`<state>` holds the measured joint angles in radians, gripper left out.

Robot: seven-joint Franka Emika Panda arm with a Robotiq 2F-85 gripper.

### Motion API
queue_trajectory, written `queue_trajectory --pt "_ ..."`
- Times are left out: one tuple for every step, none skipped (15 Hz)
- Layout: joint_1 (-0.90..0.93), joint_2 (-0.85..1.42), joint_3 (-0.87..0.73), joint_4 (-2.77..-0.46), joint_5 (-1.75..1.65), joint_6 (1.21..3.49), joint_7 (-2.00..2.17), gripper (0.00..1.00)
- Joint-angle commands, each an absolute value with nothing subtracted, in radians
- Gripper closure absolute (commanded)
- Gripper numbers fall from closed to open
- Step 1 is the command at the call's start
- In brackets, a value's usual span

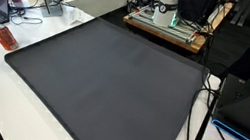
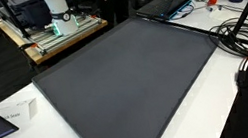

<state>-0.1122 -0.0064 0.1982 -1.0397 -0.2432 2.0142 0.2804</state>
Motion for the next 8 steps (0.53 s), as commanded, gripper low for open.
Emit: queue_trajectory --pt "-0.113 0.034 0.198 -0.951 -0.171 1.884 0.247 0.0" --pt "-0.113 0.039 0.198 -0.941 -0.165 1.848 0.247 0.0" --pt "-0.113 0.044 0.198 -0.93 -0.157 1.809 0.247 0.0" --pt "-0.113 0.05 0.198 -0.92 -0.154 1.78 0.248 0.0" --pt "-0.113 0.056 0.198 -0.909 -0.153 1.748 0.249 0.0" --pt "-0.113 0.062 0.199 -0.9 -0.149 1.723 0.248 0.0" --pt "-0.113 0.068 0.199 -0.891 -0.152 1.703 0.251 0.0" --pt "-0.113 0.076 0.199 -0.881 -0.152 1.682 0.251 0.0"
